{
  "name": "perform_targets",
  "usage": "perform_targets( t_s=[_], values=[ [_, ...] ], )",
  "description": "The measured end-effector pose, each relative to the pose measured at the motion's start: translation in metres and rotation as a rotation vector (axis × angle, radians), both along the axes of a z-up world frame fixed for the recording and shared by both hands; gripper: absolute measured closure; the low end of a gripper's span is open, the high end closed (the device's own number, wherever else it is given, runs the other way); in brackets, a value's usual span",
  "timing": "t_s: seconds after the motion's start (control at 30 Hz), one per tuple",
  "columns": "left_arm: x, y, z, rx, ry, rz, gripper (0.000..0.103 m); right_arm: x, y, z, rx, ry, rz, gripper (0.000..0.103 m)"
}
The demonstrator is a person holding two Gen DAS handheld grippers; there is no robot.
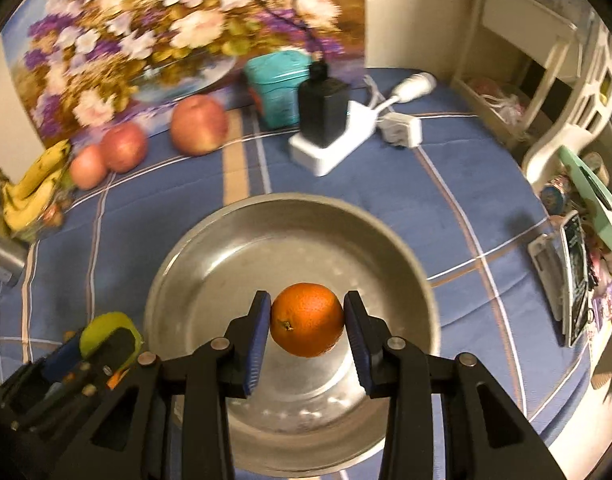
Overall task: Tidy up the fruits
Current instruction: 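Carry the green pear with the left tool into the steel plate while the right tool drops the orange there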
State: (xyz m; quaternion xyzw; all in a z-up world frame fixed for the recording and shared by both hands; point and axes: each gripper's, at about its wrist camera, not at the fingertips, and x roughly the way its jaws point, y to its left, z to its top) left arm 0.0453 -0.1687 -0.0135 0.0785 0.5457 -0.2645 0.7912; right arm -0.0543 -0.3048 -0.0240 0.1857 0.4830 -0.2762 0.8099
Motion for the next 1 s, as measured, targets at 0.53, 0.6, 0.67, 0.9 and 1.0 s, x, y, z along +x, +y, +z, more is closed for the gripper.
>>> perform_targets(
  t_s=[0.53, 0.6, 0.67, 0.9, 1.0],
  values=[
    [-0.032, -0.042, -0.033, 0.063, -0.062, -0.145, 0.055, -0.013, -0.027, -0.021, 0.1, 0.02, -0.052, 0.064],
    [-0.034, -0.047, -0.038, 0.077, -0.06, -0.158, 0.055, -0.013, -0.028, -0.025, 0.107, 0.028, -0.052, 0.063],
    [-0.035, -0.048, -0.042, 0.09, -0.063, -0.162, 0.055, -0.013, -0.028, -0.028, 0.108, 0.036, -0.046, 0.063],
    [-0.039, -0.053, -0.045, 0.116, -0.078, -0.167, 0.054, -0.018, -0.032, -0.039, 0.13, 0.057, -0.056, 0.063],
    [-0.039, -0.053, -0.045, 0.118, -0.078, -0.17, 0.054, -0.019, -0.032, -0.038, 0.131, 0.055, -0.057, 0.063]
  ],
)
